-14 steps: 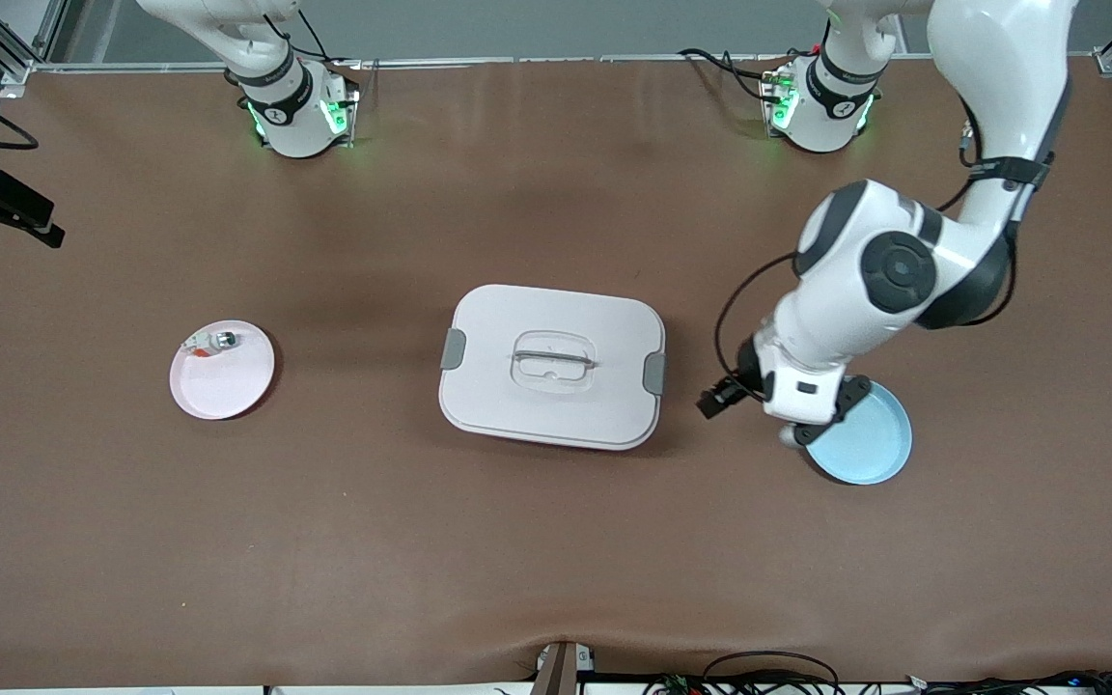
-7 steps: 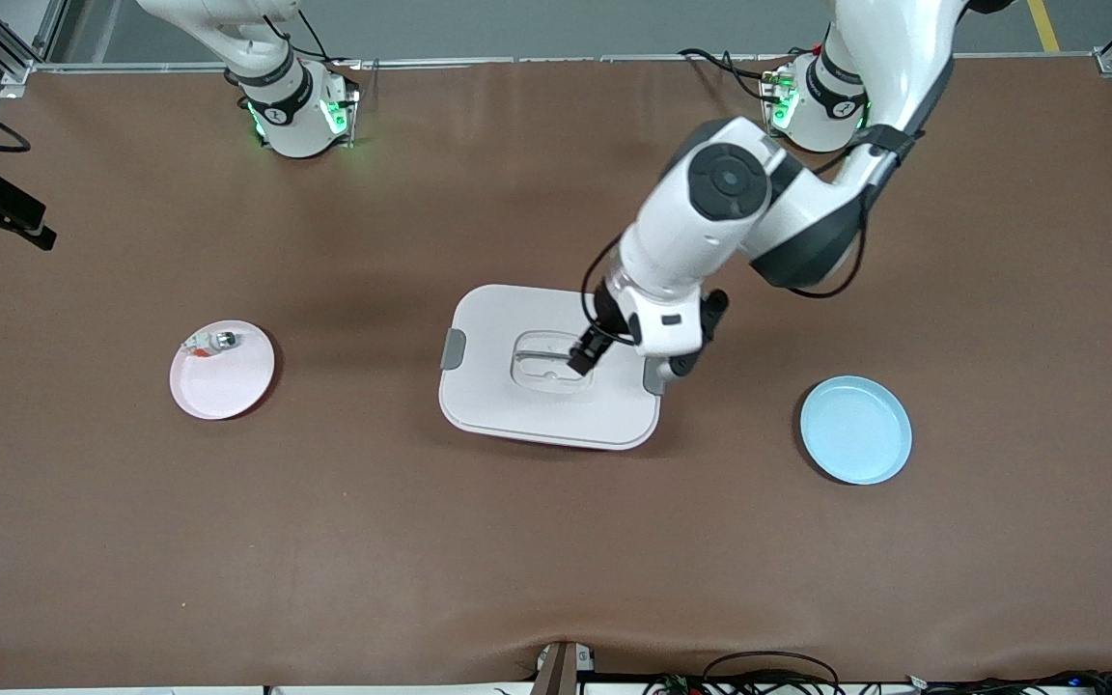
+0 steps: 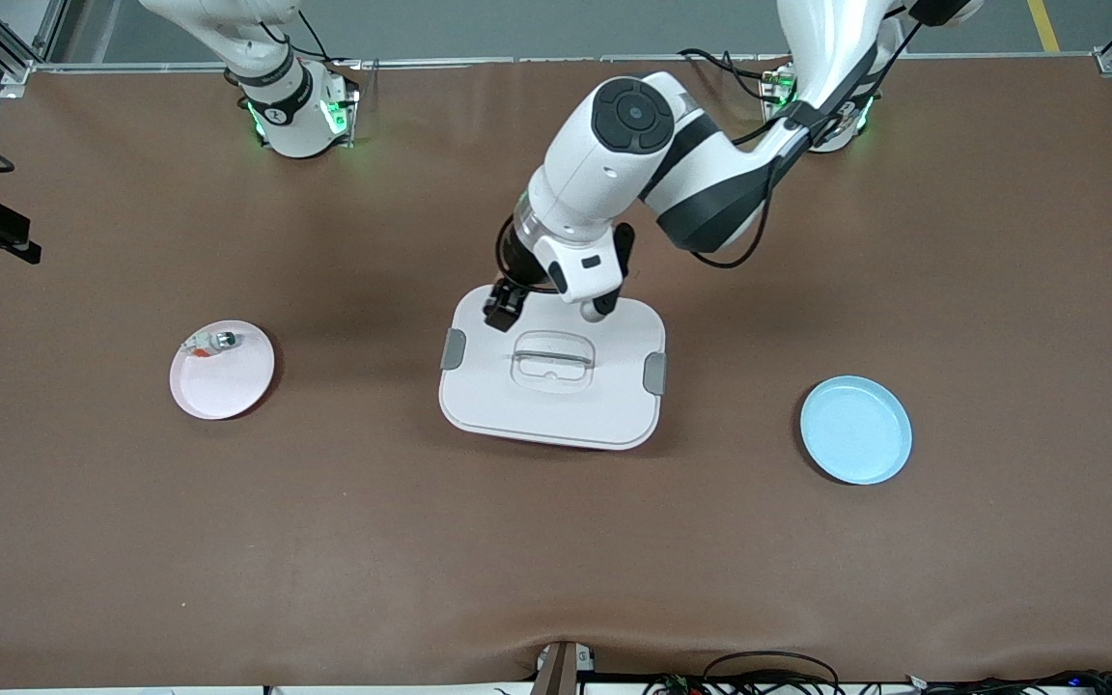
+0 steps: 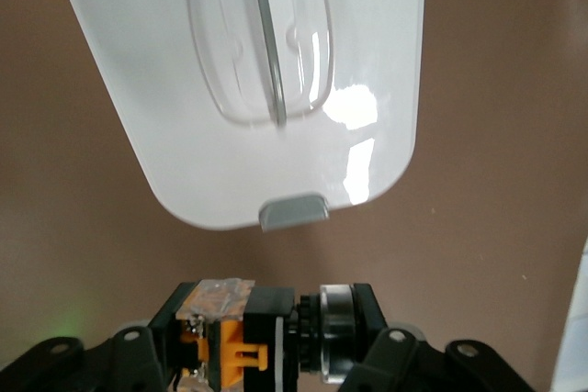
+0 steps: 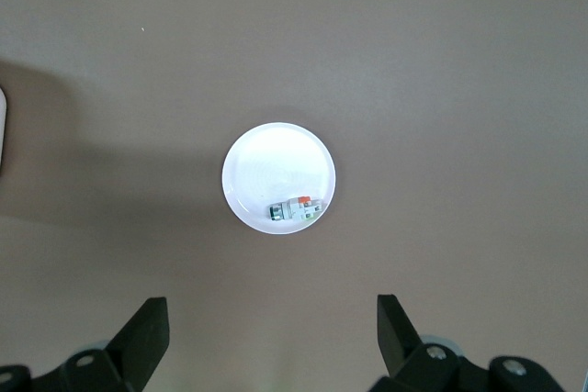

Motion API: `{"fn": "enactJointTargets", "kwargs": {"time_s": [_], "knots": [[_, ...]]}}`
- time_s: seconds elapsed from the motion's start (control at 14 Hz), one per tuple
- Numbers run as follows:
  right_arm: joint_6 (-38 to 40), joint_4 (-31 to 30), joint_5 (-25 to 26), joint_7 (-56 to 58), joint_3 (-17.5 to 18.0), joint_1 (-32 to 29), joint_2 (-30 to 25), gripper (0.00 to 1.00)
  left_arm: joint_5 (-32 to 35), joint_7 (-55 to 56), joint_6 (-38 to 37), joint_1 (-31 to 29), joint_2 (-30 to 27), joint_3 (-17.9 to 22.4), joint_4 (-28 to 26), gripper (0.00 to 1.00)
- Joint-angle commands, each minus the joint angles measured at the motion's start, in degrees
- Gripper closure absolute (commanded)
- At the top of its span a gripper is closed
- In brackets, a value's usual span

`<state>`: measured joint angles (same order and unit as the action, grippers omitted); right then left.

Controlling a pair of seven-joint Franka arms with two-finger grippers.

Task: Transfer orange switch to right arm and place
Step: 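Lift the switch with the left gripper and carry it over the white box, then hold the switch out while the right gripper reaches toward it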

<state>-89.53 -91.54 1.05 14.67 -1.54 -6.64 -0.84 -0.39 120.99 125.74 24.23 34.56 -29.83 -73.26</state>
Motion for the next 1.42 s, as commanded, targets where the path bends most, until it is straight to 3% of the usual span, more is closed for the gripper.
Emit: {"fn": "enactJointTargets", "kwargs": {"time_s": [0.0,0.21,0.36,0.71,0.78,1.0,1.35], "knots": [[0.49,1.54,0.8,1.23,0.84,-0.84,3.45,0.0,-3.82,3.28,4.93,0.9,2.7,-0.05,2.86,1.0],[0.76,2.77,0.97,1.23,0.84,-0.83,6.28,0.0,-6.55,4.08,7.32,2.66,2.97,0.04,2.86,1.0],[1.01,3.2,0.98,1.23,0.75,-1.18,11.71,0.0,-7.26,5.12,7.5,2.75,3.06,0.04,2.86,1.0],[0.85,2.94,0.98,1.5,0.92,-2.33,12.18,0.0,-7.26,5.4,11.53,2.84,4.11,0.13,2.86,1.0],[1.02,2.68,-0.42,1.5,1.1,-2.5,12.18,0.0,-7.26,5.4,12.24,2.84,4.29,0.21,2.86,1.0],[0.41,-1.34,-12.61,0.79,1.01,-2.59,11.48,0.0,-7.26,5.13,13.12,2.75,4.73,0.48,2.86,1.0],[-5.73,-9.52,-25.54,0.01,1.27,0.65,7.27,0.0,-7.26,4.87,14.71,2.66,5.43,0.48,2.95,1.0]]}}
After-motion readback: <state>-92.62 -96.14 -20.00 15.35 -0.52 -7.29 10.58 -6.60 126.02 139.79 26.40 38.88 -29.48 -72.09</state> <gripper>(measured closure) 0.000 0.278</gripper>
